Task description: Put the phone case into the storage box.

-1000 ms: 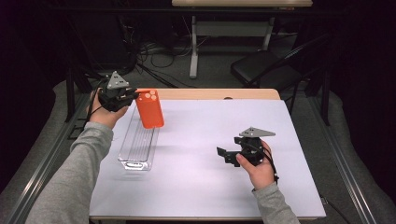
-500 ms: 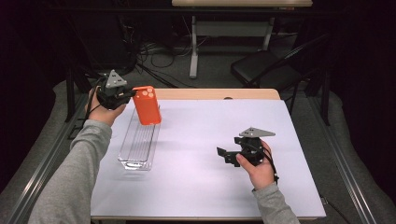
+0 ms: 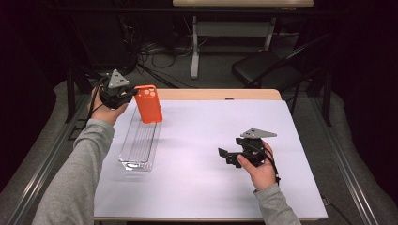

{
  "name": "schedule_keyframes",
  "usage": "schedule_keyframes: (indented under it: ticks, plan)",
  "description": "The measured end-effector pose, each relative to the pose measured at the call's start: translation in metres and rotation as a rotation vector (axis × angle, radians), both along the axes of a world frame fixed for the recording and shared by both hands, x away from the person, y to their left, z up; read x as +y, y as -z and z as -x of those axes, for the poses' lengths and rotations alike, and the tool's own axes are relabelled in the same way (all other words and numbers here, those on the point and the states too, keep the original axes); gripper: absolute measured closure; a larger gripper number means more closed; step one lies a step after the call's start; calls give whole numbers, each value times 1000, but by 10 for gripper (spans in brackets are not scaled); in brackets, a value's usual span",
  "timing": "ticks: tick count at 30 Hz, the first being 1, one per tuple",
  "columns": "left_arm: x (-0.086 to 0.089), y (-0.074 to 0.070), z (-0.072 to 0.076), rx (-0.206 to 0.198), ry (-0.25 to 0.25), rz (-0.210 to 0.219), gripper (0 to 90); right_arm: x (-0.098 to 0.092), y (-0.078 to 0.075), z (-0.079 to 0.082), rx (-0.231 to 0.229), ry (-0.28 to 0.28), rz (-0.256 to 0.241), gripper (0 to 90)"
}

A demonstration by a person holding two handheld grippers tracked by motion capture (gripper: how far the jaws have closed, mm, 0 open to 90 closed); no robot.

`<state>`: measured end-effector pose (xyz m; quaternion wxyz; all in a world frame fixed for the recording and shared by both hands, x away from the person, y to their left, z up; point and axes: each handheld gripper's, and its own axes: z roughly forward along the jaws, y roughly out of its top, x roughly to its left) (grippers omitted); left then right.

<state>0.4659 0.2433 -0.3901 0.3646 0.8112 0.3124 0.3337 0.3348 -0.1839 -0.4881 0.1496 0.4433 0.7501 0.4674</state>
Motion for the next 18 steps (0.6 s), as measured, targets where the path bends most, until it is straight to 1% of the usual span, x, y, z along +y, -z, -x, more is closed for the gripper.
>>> schedule_keyframes:
  ticks: [8,9,11,14,18]
  plan:
    - [10,3,-9,-23,-9,8,812,-1,-2,2,-9,6,6,158]
    - [11,4,-10,-22,-8,8,812,-2,-2,2,-12,3,13,158]
    - [13,5,-12,-22,-15,5,812,-2,-1,3,-12,7,11,158]
    - [16,6,-15,-31,-23,4,812,-3,1,4,-13,-4,19,156]
    - [19,8,-19,-39,-32,8,812,-7,2,6,-17,-5,20,149]
